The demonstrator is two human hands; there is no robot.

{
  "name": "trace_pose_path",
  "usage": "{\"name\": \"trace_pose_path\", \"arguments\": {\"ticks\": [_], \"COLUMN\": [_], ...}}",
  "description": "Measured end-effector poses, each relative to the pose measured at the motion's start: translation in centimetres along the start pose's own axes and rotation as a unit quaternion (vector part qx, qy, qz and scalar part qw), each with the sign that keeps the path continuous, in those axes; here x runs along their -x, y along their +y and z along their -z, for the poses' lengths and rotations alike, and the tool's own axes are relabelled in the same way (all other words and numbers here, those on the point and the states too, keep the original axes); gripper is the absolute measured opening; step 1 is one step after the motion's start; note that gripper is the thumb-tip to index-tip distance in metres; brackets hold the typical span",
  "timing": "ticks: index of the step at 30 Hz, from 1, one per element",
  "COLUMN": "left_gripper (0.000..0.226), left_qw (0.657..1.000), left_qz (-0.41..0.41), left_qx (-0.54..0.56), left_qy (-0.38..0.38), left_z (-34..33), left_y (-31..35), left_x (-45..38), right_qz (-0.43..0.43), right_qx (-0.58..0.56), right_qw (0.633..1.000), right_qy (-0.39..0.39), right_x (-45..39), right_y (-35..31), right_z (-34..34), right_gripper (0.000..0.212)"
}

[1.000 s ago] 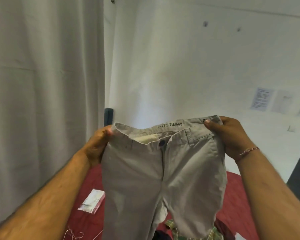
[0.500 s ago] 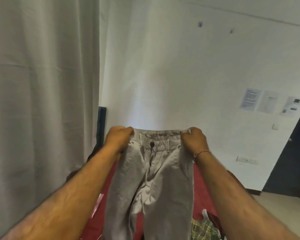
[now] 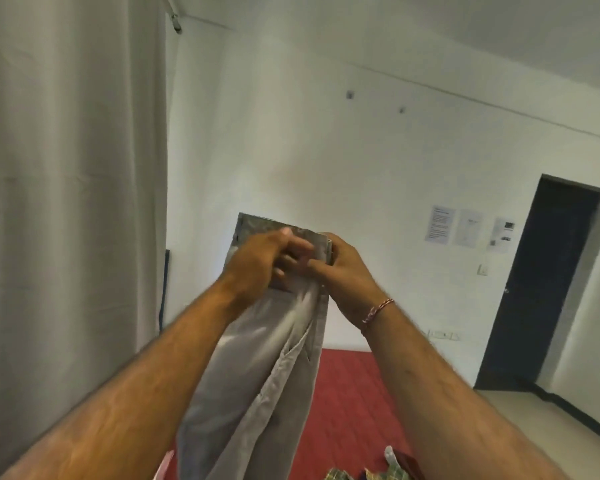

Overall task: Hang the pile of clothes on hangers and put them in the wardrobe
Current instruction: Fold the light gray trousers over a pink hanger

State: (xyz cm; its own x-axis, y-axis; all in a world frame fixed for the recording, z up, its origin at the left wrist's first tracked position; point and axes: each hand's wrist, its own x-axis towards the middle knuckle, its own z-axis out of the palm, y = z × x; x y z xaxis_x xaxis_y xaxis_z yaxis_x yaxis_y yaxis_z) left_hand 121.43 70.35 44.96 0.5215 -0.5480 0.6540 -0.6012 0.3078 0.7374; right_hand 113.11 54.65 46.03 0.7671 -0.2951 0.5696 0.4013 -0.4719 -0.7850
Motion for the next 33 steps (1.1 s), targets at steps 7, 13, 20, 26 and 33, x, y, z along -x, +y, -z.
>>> {"name": "trace_pose_path", "arguments": {"ticks": [7, 13, 20, 26, 33], "left_gripper": [0.098, 0.028, 0.018, 0.016, 0.015], "left_qw": [0.978, 0.978, 0.951, 0.952, 0.980], "left_qz": [0.139, 0.121, 0.304, 0.296, 0.122], "left_qx": [0.157, 0.163, -0.055, -0.035, 0.043], "left_qy": [-0.019, -0.044, -0.006, 0.072, 0.150], "left_z": [7.6, 5.8, -0.5, -3.5, -3.9], "left_y": [-3.9, -5.1, -12.2, -14.0, -11.2], "left_x": [-1.8, -2.2, -4.8, -9.4, -14.4], "right_qz": [0.007, -0.138, -0.211, -0.195, 0.028], "right_qx": [-0.195, -0.139, 0.401, 0.123, -0.019], "right_qw": [0.981, 0.975, 0.888, 0.963, 0.984], "right_qy": [-0.018, -0.105, -0.081, 0.139, 0.177], "right_x": [-0.7, -1.0, -3.9, -7.3, -8.6], "right_y": [-0.3, 0.7, 7.3, 14.2, 10.2], "right_z": [3.1, 7.2, 9.4, 9.4, 11.9], "right_gripper": [0.041, 0.036, 0.013, 0.026, 0.028]}}
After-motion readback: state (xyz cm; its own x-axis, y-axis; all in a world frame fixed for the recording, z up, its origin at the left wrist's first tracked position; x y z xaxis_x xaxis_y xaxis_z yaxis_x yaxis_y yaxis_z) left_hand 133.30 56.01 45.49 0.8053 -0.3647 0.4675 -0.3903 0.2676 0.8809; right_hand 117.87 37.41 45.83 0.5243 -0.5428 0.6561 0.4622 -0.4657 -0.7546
